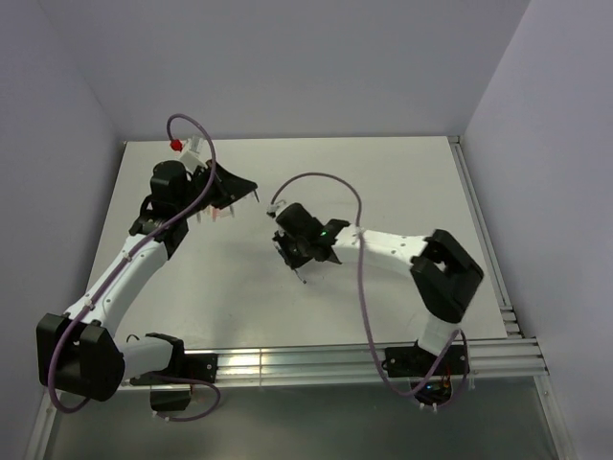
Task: Insert the pens into the pen caps
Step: Pick up the pen from the center of the board, then insert the pen cap onto the pen.
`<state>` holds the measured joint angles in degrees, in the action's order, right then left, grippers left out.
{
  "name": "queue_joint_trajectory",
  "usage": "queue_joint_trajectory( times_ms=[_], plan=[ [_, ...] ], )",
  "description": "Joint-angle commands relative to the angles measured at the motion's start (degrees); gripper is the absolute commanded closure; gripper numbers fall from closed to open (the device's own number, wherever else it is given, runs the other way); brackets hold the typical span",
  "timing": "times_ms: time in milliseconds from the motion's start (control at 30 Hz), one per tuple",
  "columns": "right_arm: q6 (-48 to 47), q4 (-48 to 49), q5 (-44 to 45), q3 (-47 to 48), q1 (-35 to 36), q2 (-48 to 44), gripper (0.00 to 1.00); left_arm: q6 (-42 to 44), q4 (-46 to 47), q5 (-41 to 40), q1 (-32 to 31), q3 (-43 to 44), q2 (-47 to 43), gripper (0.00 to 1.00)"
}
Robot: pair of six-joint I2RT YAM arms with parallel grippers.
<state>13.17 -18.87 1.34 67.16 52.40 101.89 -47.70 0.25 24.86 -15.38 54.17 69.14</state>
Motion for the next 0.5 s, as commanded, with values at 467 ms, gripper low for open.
queue_joint_trajectory(
  times_ms=[467],
  plan=[
    [10.3, 23.7, -25.9, -7.8, -10.9, -34.9, 1.00, -17.0, 50.9, 14.6, -0.7, 6.2, 4.8, 1.00]
  ],
)
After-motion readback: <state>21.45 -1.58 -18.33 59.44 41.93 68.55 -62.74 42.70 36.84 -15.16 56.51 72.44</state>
